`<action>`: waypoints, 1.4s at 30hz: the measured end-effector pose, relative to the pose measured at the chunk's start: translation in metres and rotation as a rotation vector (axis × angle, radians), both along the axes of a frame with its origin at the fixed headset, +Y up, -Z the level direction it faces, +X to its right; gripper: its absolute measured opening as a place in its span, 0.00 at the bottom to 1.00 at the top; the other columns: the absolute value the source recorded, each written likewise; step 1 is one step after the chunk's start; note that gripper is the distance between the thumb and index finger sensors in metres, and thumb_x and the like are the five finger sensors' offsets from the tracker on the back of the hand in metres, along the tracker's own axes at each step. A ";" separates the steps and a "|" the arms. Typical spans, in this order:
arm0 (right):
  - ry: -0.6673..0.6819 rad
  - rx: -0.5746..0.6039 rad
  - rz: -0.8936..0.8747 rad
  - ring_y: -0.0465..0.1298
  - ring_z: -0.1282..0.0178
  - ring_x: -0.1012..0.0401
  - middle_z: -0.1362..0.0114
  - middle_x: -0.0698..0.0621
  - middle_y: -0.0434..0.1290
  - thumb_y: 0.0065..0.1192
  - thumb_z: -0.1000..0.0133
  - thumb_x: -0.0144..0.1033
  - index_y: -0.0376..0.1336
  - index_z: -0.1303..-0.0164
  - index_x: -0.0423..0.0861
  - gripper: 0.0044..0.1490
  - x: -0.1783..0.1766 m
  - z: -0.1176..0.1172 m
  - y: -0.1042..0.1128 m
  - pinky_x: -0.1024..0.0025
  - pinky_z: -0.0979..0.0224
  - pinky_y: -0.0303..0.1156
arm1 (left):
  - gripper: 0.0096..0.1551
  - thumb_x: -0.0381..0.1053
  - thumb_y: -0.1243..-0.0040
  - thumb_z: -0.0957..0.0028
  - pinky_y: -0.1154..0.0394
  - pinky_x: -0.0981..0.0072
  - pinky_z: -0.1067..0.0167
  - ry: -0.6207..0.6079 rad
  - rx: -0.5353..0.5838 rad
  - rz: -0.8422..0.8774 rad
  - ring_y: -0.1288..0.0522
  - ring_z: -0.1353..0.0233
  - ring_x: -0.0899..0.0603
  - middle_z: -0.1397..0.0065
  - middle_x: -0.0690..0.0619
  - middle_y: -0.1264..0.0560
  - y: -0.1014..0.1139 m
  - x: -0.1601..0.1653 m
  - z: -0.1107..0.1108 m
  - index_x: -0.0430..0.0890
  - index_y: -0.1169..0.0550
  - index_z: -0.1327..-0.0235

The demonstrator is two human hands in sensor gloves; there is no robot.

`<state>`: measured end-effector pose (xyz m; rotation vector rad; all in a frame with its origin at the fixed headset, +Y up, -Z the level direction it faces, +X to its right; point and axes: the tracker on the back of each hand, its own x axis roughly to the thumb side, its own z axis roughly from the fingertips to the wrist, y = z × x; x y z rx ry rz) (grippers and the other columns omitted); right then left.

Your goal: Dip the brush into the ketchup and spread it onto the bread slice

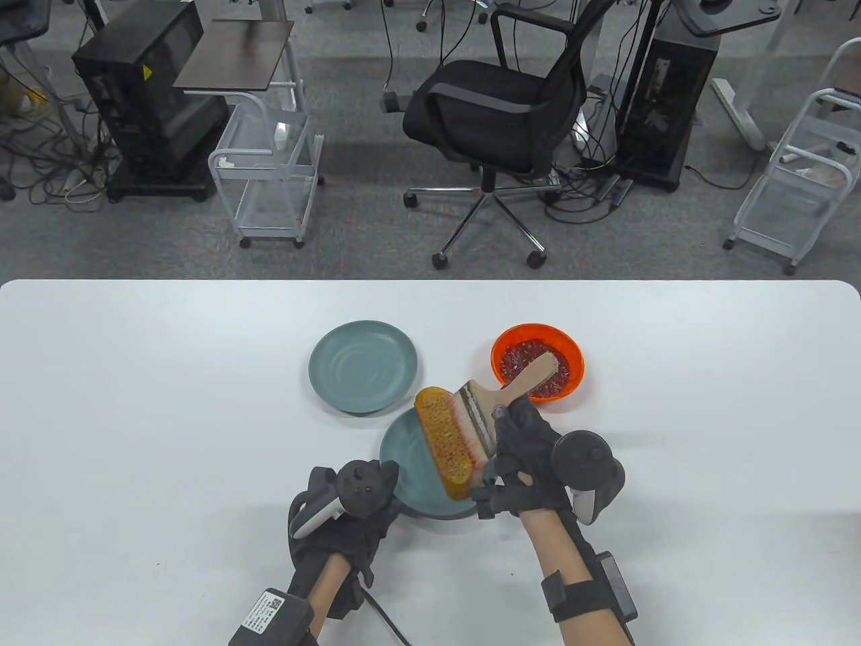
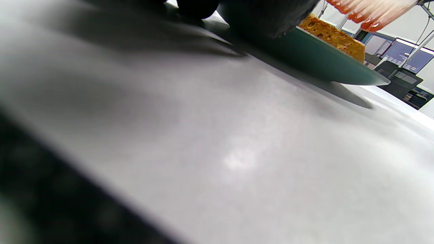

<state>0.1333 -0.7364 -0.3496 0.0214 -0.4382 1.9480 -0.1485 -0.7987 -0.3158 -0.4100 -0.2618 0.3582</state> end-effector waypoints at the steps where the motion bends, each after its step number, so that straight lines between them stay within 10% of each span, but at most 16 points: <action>1: 0.009 -0.031 -0.032 0.86 0.49 0.39 0.39 0.26 0.74 0.69 0.44 0.27 0.66 0.32 0.29 0.31 -0.003 0.001 -0.005 0.54 0.54 0.88 | 0.33 0.49 0.51 0.30 0.52 0.37 0.28 0.002 0.001 0.000 0.54 0.17 0.31 0.14 0.40 0.48 0.000 0.000 0.000 0.49 0.48 0.16; 10: -0.093 0.044 0.145 0.87 0.50 0.40 0.40 0.27 0.75 0.69 0.44 0.28 0.66 0.32 0.29 0.31 0.019 0.001 0.000 0.56 0.54 0.88 | 0.33 0.49 0.51 0.30 0.52 0.36 0.28 0.003 0.002 0.000 0.54 0.17 0.31 0.14 0.40 0.48 0.000 -0.001 0.000 0.49 0.47 0.16; 17: 0.000 -0.055 -0.202 0.87 0.49 0.39 0.39 0.27 0.74 0.69 0.43 0.28 0.66 0.31 0.30 0.31 0.004 -0.001 -0.021 0.55 0.53 0.88 | 0.33 0.49 0.51 0.29 0.52 0.36 0.28 0.001 0.000 -0.008 0.54 0.17 0.31 0.14 0.40 0.48 0.000 -0.001 0.000 0.49 0.48 0.16; 26: -0.073 0.127 0.189 0.88 0.49 0.41 0.40 0.28 0.75 0.69 0.44 0.29 0.66 0.32 0.31 0.31 0.007 0.004 -0.001 0.57 0.54 0.89 | 0.33 0.48 0.51 0.30 0.53 0.36 0.28 -0.001 -0.001 -0.003 0.54 0.17 0.31 0.14 0.40 0.48 0.000 -0.001 0.000 0.49 0.48 0.16; 33: 0.027 -0.059 -0.131 0.86 0.49 0.39 0.39 0.26 0.74 0.69 0.44 0.27 0.66 0.32 0.29 0.31 -0.013 0.002 -0.020 0.54 0.54 0.88 | 0.33 0.48 0.51 0.29 0.53 0.36 0.28 -0.002 -0.004 -0.006 0.55 0.16 0.31 0.14 0.40 0.49 -0.001 0.000 0.000 0.49 0.48 0.16; 42: -0.071 0.109 0.214 0.88 0.51 0.41 0.40 0.28 0.75 0.69 0.44 0.29 0.66 0.32 0.30 0.31 0.004 0.005 0.001 0.57 0.56 0.89 | 0.33 0.49 0.51 0.29 0.53 0.37 0.28 0.001 -0.003 -0.004 0.55 0.16 0.31 0.14 0.41 0.49 -0.001 0.000 0.000 0.49 0.48 0.16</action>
